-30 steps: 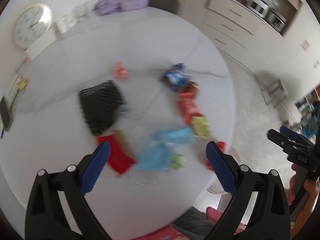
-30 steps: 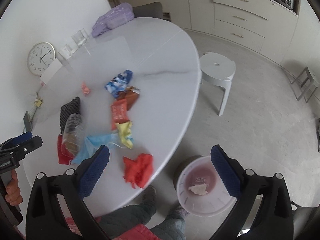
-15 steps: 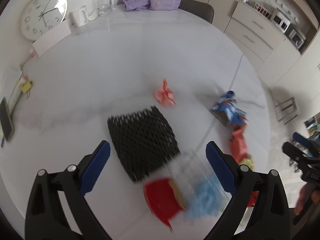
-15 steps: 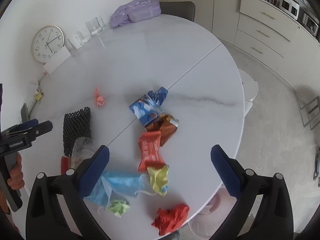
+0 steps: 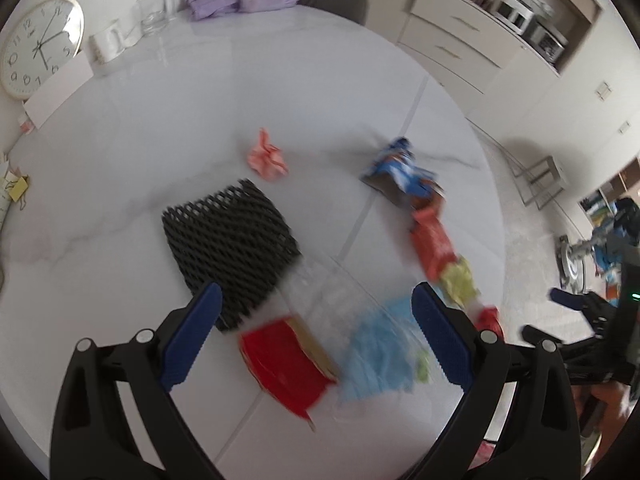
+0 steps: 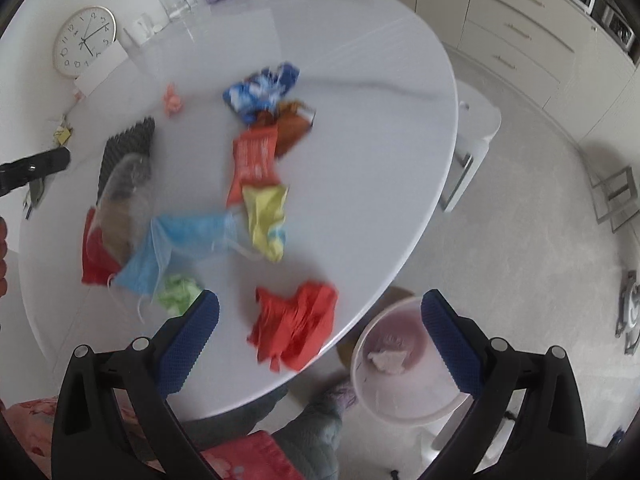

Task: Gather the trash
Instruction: 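Move both tools back over the table toward the remaining trash, then grasp the red cloth with the right tool while the left tool grasps the red snack packet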

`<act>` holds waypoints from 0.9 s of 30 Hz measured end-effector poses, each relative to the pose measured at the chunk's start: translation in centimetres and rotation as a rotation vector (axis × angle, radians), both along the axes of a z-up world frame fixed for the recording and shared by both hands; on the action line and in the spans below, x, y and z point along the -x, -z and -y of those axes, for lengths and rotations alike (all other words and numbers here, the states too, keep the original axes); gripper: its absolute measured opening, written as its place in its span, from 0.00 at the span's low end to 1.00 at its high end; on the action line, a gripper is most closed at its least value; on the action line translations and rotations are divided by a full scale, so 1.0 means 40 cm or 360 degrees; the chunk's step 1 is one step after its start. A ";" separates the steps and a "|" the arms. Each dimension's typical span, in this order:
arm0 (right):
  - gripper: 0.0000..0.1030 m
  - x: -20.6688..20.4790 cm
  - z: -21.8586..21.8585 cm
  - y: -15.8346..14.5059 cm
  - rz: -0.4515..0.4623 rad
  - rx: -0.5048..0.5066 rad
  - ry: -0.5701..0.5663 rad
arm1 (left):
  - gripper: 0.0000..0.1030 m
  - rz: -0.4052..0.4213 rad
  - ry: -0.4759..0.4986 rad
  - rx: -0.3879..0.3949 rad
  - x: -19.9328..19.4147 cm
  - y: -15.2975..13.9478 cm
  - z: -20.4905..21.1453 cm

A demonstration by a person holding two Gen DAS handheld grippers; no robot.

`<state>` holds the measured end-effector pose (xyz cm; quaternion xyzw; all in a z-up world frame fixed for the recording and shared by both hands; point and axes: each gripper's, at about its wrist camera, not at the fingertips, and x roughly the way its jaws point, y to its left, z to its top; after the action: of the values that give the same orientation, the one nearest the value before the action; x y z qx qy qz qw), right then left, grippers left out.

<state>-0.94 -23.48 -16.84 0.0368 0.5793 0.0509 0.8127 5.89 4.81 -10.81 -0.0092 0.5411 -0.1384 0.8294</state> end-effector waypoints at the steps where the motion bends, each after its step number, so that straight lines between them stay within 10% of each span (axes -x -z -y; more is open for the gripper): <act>1: 0.88 0.010 -0.005 0.020 -0.0008 -0.0012 -0.0005 | 0.89 0.0003 0.0007 0.0002 0.017 -0.004 0.010; 15: 0.31 0.032 -0.036 0.128 -0.0076 -0.0125 -0.0050 | 0.89 0.0037 0.0017 -0.0029 0.151 -0.037 0.116; 27: 0.24 0.020 0.014 0.043 0.0021 -0.0219 -0.0009 | 0.88 -0.0039 -0.0003 -0.0044 0.065 0.005 0.242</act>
<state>-1.75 -24.04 -18.58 0.0907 0.5691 0.0932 0.8120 3.30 -4.87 -11.02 0.0001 0.5531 -0.1299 0.8229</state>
